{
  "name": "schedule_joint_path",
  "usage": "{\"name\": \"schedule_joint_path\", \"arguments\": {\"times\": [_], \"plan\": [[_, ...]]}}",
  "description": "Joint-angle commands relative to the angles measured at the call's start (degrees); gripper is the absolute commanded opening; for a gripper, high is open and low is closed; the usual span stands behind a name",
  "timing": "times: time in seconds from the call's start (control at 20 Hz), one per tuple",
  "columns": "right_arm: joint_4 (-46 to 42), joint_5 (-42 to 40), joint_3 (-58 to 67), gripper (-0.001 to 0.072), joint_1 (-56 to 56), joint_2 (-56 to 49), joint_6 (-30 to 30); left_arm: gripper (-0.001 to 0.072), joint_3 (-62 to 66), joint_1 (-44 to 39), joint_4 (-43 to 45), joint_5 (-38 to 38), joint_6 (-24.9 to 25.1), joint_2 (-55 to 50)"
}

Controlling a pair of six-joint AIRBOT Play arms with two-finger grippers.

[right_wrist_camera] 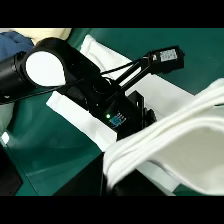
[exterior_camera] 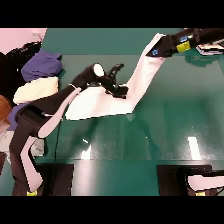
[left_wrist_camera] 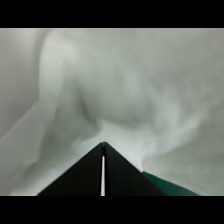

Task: Fold the shirts.

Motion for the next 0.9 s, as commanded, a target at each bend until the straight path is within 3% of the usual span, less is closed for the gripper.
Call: {"name": "schedule_joint_path", "arguments": {"times": [0.0,0.2,0.35,0.4,0.45,0.5,0.6,0.85], "plan": [[0.44,-2.38,0.26,0.001,4.63,-1.46,-0.15,0.0026,0.66,5.6,6.49,-4.48,0.02,5.22],[13.22,-11.17,0.28,0.001,13.9,-7.37,-8.41,0.0027,0.66,17.25,16.65,-9.14,0.04,15.82],[16.35,-21.31,1.4,0.002,24.41,-14.69,-15.21,0.0027,0.66,25.73,18.18,-11.21,0.46,22.84],[16.35,-23.39,2.99,0.015,27.39,-17.55,-17.99,0.0027,0.66,27.91,18.14,-11.52,0.44,24.61],[16.33,-24.94,4.68,0.034,29.86,-20.06,-19.54,0.0027,0.66,29.81,18.16,-12.04,0.44,26.16],[15.91,-25.94,5.6,0.0388,31.21,-21.53,-19.69,0.0027,0.63,31.32,18.16,-12.68,0.44,27.47],[12.94,-26.86,3.45,0.0385,30.77,-20.85,-19.43,0.0027,0.61,33.22,18.16,-13.99,0.44,28.96],[-7.32,-17.11,-12.63,0.0362,18.32,-10.01,-7.8,0.0027,0.59,32.65,17.53,-15.56,0.44,29.46]]}}
